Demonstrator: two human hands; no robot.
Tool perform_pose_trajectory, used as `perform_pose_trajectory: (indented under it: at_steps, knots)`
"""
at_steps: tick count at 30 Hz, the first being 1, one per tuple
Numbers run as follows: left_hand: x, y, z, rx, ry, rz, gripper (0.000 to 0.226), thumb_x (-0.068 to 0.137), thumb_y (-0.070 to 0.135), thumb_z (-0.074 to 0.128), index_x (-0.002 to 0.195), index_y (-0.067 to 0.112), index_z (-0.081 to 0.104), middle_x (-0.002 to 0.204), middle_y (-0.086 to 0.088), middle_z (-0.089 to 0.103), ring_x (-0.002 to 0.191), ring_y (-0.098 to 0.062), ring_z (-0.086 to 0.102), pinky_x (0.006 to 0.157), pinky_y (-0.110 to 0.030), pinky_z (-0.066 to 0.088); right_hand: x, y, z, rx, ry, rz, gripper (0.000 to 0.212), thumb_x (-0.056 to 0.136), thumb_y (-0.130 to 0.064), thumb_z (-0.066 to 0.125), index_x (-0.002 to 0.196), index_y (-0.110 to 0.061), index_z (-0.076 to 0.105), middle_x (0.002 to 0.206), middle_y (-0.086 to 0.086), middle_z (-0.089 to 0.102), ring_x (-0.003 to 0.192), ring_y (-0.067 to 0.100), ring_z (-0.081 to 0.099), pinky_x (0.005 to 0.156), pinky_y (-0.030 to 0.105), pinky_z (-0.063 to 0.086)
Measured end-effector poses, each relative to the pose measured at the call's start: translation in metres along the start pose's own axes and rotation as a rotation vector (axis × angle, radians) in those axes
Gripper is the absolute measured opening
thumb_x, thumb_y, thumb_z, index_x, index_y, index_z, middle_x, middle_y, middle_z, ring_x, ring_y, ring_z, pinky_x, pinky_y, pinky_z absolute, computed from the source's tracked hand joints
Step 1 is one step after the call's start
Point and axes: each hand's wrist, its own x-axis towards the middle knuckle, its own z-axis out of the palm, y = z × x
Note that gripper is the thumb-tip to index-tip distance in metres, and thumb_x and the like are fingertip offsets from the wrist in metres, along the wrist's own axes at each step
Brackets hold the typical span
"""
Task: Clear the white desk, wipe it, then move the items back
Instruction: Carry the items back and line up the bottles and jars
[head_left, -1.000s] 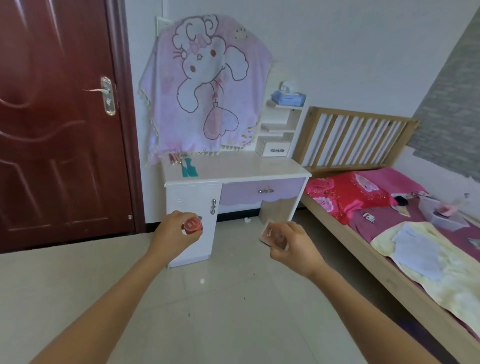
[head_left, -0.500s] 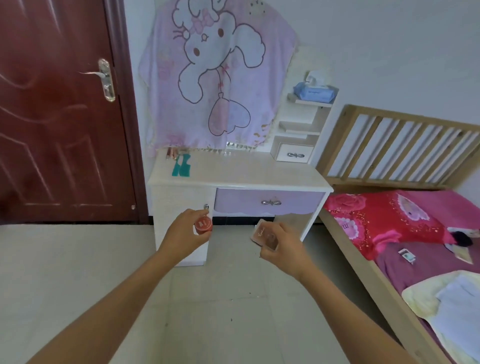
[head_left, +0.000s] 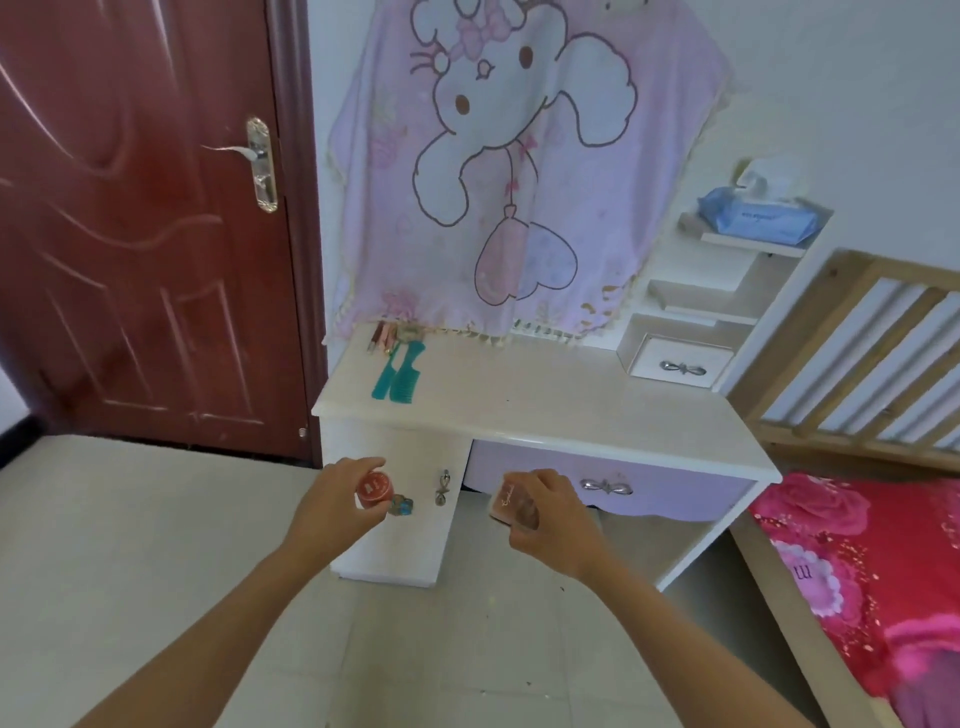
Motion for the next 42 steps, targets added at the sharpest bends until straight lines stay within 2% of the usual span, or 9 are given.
perform_pose_trajectory:
  at_steps: [5, 8, 10, 19, 24, 28, 32, 42]
  knots:
    - [0.074, -0.007, 0.011, -0.007, -0.015, -0.010, 0.052, 0.077, 0.015, 0.069, 0.126, 0.016, 0.051, 0.115, -0.004, 0.057, 0.105, -0.016, 0.047, 0.085, -0.021, 0.037, 0.085, 0.012, -0.003, 0.029, 0.008, 0.026, 0.062, 0.076, -0.018, 0.061, 0.133, -0.025, 0.039, 0.127, 0.004, 0.043, 0.117, 0.021, 0.037, 0.093, 0.022, 0.035]
    - [0.101, -0.012, 0.026, -0.019, -0.050, -0.039, 0.053, 0.078, 0.011, 0.068, 0.127, 0.015, 0.050, 0.118, -0.005, 0.055, 0.108, -0.016, 0.047, 0.088, -0.019, 0.036, 0.118, 0.027, 0.010, -0.022, -0.044, 0.021, 0.063, 0.075, -0.021, 0.062, 0.134, -0.024, 0.040, 0.127, 0.005, 0.045, 0.115, 0.022, 0.041, 0.096, 0.027, 0.034]
    - [0.121, -0.016, 0.040, -0.014, -0.079, -0.054, 0.053, 0.078, 0.011, 0.067, 0.128, 0.017, 0.049, 0.120, -0.004, 0.054, 0.108, -0.016, 0.045, 0.087, -0.018, 0.034, 0.140, 0.042, 0.016, -0.053, -0.078, 0.009, 0.063, 0.075, -0.022, 0.061, 0.133, -0.024, 0.040, 0.127, 0.005, 0.046, 0.114, 0.022, 0.042, 0.095, 0.026, 0.032]
    - [0.249, -0.019, 0.107, 0.064, -0.104, -0.173, 0.044, 0.080, 0.025, 0.067, 0.121, 0.016, 0.053, 0.118, 0.000, 0.055, 0.107, -0.010, 0.048, 0.086, -0.013, 0.036, 0.289, 0.130, 0.015, 0.044, -0.166, 0.013, 0.063, 0.075, -0.022, 0.060, 0.134, -0.025, 0.038, 0.130, 0.002, 0.043, 0.116, 0.020, 0.039, 0.095, 0.023, 0.032]
    - [0.324, -0.008, 0.141, 0.117, -0.107, -0.269, 0.041, 0.082, 0.020, 0.064, 0.122, 0.012, 0.054, 0.120, -0.005, 0.056, 0.112, -0.016, 0.050, 0.096, -0.021, 0.038, 0.359, 0.156, 0.018, 0.046, -0.260, -0.021, 0.064, 0.074, -0.026, 0.062, 0.134, -0.025, 0.038, 0.132, 0.003, 0.043, 0.116, 0.021, 0.040, 0.097, 0.025, 0.033]
    - [0.347, -0.009, 0.173, 0.158, -0.093, -0.330, 0.038, 0.085, 0.018, 0.059, 0.122, 0.013, 0.053, 0.121, -0.005, 0.055, 0.113, -0.018, 0.047, 0.096, -0.023, 0.035, 0.402, 0.173, 0.023, 0.001, -0.314, -0.058, 0.062, 0.075, -0.025, 0.060, 0.134, -0.023, 0.039, 0.130, 0.004, 0.044, 0.114, 0.021, 0.041, 0.097, 0.026, 0.033]
    - [0.368, -0.022, 0.186, 0.213, -0.094, -0.312, 0.041, 0.085, 0.020, 0.057, 0.125, 0.017, 0.050, 0.124, -0.001, 0.051, 0.114, -0.014, 0.045, 0.094, -0.018, 0.031, 0.426, 0.182, 0.033, 0.019, -0.337, -0.062, 0.062, 0.075, -0.023, 0.058, 0.134, -0.021, 0.038, 0.130, 0.003, 0.042, 0.114, 0.021, 0.039, 0.096, 0.024, 0.031]
    - [0.473, -0.054, 0.187, 0.373, -0.142, -0.178, 0.042, 0.085, 0.019, 0.052, 0.127, 0.016, 0.048, 0.128, -0.003, 0.048, 0.118, -0.020, 0.042, 0.096, -0.027, 0.033, 0.464, 0.184, 0.039, 0.077, -0.269, -0.016, 0.056, 0.076, -0.024, 0.056, 0.130, -0.024, 0.039, 0.127, -0.002, 0.042, 0.113, 0.016, 0.037, 0.094, 0.018, 0.030]
